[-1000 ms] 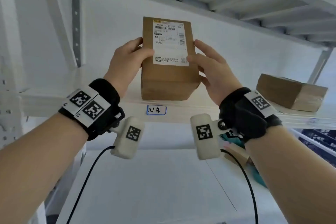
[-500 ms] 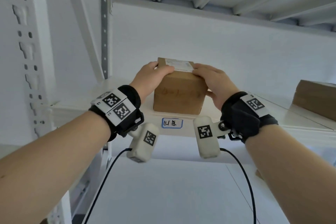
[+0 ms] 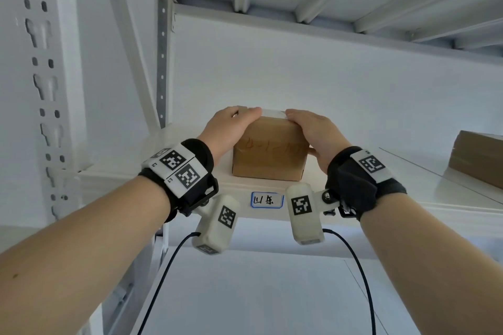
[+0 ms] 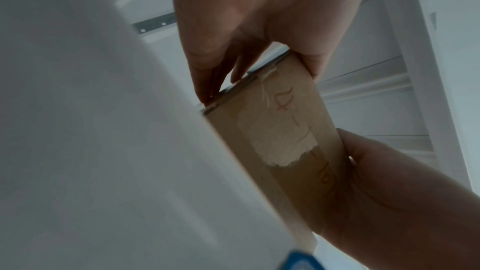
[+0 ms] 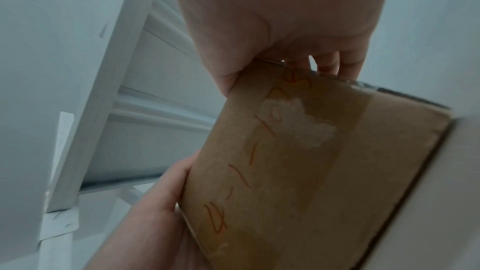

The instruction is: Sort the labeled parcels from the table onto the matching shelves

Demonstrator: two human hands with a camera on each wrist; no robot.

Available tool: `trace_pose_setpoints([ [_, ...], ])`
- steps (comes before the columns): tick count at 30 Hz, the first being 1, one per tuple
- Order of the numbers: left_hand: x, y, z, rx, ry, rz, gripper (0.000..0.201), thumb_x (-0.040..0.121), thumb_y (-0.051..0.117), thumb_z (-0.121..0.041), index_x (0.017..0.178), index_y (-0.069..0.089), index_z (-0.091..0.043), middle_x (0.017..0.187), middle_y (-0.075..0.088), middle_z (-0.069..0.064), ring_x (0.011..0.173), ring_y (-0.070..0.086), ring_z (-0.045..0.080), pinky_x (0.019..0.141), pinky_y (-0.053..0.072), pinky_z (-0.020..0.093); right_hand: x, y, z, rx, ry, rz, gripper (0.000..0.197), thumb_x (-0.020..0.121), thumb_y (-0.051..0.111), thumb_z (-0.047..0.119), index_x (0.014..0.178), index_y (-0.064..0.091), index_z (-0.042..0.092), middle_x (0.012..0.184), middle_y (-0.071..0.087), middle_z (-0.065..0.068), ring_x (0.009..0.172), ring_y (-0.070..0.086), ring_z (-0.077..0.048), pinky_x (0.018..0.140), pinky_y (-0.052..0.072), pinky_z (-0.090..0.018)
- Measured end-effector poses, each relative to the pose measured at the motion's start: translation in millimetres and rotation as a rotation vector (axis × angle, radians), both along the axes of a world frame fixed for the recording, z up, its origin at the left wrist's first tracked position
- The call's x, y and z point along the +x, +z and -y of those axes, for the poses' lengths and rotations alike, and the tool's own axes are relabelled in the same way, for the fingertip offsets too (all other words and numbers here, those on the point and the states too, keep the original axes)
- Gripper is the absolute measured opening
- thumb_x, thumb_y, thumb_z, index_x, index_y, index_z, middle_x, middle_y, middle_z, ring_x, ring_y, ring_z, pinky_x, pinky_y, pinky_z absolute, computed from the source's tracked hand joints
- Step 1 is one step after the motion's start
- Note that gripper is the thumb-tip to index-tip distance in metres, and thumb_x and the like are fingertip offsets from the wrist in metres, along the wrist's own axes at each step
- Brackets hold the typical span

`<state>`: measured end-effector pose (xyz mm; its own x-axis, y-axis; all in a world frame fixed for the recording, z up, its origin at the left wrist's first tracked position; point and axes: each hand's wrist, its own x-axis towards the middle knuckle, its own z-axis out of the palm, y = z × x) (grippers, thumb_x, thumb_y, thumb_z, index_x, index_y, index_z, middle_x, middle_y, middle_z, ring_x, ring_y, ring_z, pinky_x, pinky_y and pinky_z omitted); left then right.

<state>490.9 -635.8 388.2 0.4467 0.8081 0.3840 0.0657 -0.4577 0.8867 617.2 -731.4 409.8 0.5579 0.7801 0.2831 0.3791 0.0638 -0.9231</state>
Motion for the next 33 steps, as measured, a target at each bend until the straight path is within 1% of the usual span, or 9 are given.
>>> trace_pose_setpoints([
  [7, 0.1, 1.1, -4.7, 0.0, -0.017, 0.004, 0.043, 0.089, 0.052, -0.048, 0.116, 0.064, -0.016, 0.127, 0.061, -0.001, 0.12, 0.054, 0.017, 0.102, 0.039, 0.031, 3.0, 1.0, -5.7, -0.035, -0.013, 0.005, 0.044, 0.092, 0.051, 0.028, 0.128, 0.056, 0.003, 0.138, 0.051, -0.018, 0.125, 0.046, -0.033, 0.107, 0.04, -0.047],
  [11, 0.5, 1.7, -8.2, -0.018, -0.043, 0.004, 0.052, 0.076, 0.053, -0.055, 0.103, 0.065, -0.012, 0.114, 0.067, 0.004, 0.113, 0.06, 0.022, 0.101, 0.042, 0.036, 2.9, 1.6, -7.4, -0.04, -0.026, 0.004, 0.044, 0.092, 0.05, 0.027, 0.129, 0.054, 0.002, 0.139, 0.05, -0.019, 0.127, 0.045, -0.035, 0.108, 0.039, -0.049],
  [19, 1.6, -1.1, -12.6, -0.016, -0.043, -0.004, 0.045, 0.085, 0.051, -0.049, 0.106, 0.064, -0.013, 0.119, 0.064, 0.004, 0.118, 0.056, 0.023, 0.1, 0.041, 0.036, 2.4, 0.3, -9.4, -0.058, -0.035, -0.001, 0.045, 0.092, 0.049, 0.026, 0.13, 0.053, 0.002, 0.14, 0.048, -0.019, 0.125, 0.047, -0.035, 0.107, 0.04, -0.048],
  [21, 1.6, -1.2, -11.4, -0.017, -0.038, -0.003, 0.045, 0.087, 0.05, -0.048, 0.105, 0.062, -0.008, 0.116, 0.063, 0.008, 0.119, 0.055, 0.025, 0.098, 0.04, 0.034, 2.5, -0.3, -10.3, -0.048, -0.036, -0.005, 0.043, 0.092, 0.049, 0.026, 0.128, 0.055, 0.002, 0.139, 0.049, -0.019, 0.109, 0.056, -0.036, 0.107, 0.04, -0.048],
  [24, 2.1, -0.5, -9.8, -0.023, -0.028, -0.008, 0.05, 0.09, 0.049, -0.047, 0.112, 0.06, -0.005, 0.124, 0.06, 0.011, 0.119, 0.053, 0.026, 0.093, 0.037, 0.034, 4.4, -1.9, -12.1, -0.034, -0.031, 0.008, 0.042, 0.092, 0.048, 0.027, 0.126, 0.056, 0.002, 0.138, 0.05, -0.019, 0.087, 0.044, -0.017, 0.106, 0.04, -0.048],
  [27, 3.0, -0.1, -10.7, -0.04, -0.022, -0.013, 0.017, 0.095, 0.047, -0.043, 0.09, 0.051, -0.026, 0.109, 0.048, -0.008, 0.107, 0.042, 0.014, 0.09, 0.029, 0.027, 6.6, -2.2, -13.7, -0.043, -0.026, -0.01, 0.033, 0.093, 0.048, 0.029, 0.112, 0.063, 0.008, 0.13, 0.058, -0.014, 0.077, 0.047, -0.011, 0.099, 0.046, -0.04],
  [28, 3.1, 0.3, -11.3, -0.04, -0.026, -0.02, 0.016, 0.095, 0.047, -0.043, 0.093, 0.051, -0.027, 0.106, 0.045, -0.01, 0.106, 0.039, 0.013, 0.089, 0.029, 0.027, 4.9, -1.3, -13.3, -0.051, -0.024, -0.023, 0.025, 0.093, 0.048, 0.03, 0.105, 0.064, 0.017, 0.12, 0.061, -0.01, 0.076, 0.047, -0.009, 0.092, 0.047, -0.036],
  [31, 0.8, 3.9, -9.0, -0.02, -0.036, -0.032, 0.039, 0.096, 0.045, -0.045, 0.126, 0.046, -0.021, 0.108, 0.041, -0.011, 0.107, 0.036, 0.011, 0.085, 0.031, 0.023, 0.6, 1.5, -11.5, -0.068, -0.022, -0.05, 0.027, 0.093, 0.048, 0.034, 0.117, 0.061, 0.032, 0.112, 0.055, 0.003, 0.093, 0.052, -0.013, 0.086, 0.045, -0.032],
  [33, -1.9, 6.7, -8.8, -0.016, -0.037, -0.052, 0.036, 0.096, 0.042, -0.046, 0.117, 0.048, -0.018, 0.103, 0.044, -0.009, 0.105, 0.04, 0.014, 0.082, 0.032, 0.024, 0.4, 1.4, -8.4, -0.061, -0.027, -0.047, 0.035, 0.094, 0.048, 0.037, 0.126, 0.058, 0.031, 0.118, 0.055, 0.005, 0.107, 0.051, -0.017, 0.089, 0.046, -0.033],
])
